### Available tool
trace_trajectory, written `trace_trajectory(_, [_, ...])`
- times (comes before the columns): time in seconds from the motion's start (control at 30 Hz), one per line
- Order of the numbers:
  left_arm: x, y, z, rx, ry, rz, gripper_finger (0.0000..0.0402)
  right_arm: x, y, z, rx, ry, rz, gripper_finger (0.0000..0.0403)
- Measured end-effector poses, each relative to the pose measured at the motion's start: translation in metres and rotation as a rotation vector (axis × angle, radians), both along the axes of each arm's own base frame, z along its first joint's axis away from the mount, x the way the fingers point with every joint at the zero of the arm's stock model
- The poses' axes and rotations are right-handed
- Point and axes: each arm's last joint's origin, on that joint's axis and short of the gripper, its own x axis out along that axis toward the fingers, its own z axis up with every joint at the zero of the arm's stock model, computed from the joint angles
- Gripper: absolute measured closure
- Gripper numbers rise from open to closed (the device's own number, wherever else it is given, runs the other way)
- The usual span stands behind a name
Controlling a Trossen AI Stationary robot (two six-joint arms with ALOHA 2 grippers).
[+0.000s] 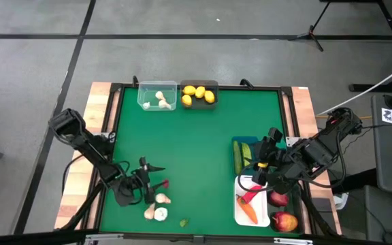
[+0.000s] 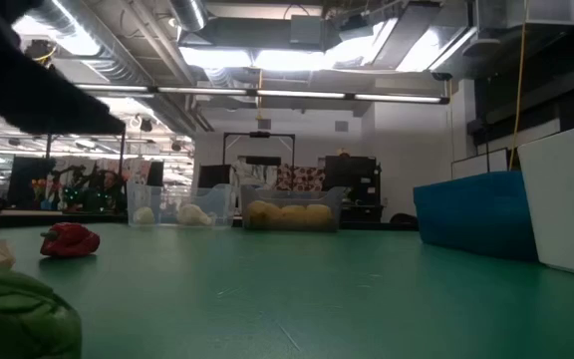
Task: Sort produce into baskets
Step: Put the red chili pepper into the white bin
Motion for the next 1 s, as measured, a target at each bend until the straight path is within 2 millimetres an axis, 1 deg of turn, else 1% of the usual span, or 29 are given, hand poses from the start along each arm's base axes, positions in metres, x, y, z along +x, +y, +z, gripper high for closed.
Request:
trace_trajectory(0.13, [-0.004, 0.003, -0.008, -0.066, 0.051, -0.121, 0.0147, 0.000, 0.000, 0.000, 0.008, -0.008, -0.004, 0.0173])
trace_trajectory(0.2, [-0.004, 0.005, -0.011, -0.080, 0.083, -0.155, 0.0147, 0.001, 0.001, 0.000, 0.013, -0.014, -0.005, 0.0173])
trace_trajectory(0.5, [0.001, 0.019, -0.020, -0.122, 0.172, -0.213, 0.0147, 0.002, 0.001, 0.001, 0.020, -0.023, -0.006, 0.0173])
trace_trajectory(0.87, [-0.001, 0.021, -0.024, -0.125, 0.202, -0.254, 0.0147, 0.002, 0.001, 0.001, 0.020, -0.023, -0.006, 0.0173])
trace_trajectory(1.0, [0.003, 0.021, -0.032, -0.096, 0.201, -0.260, 0.0147, 0.002, 0.001, 0.001, 0.019, -0.023, -0.006, 0.0173])
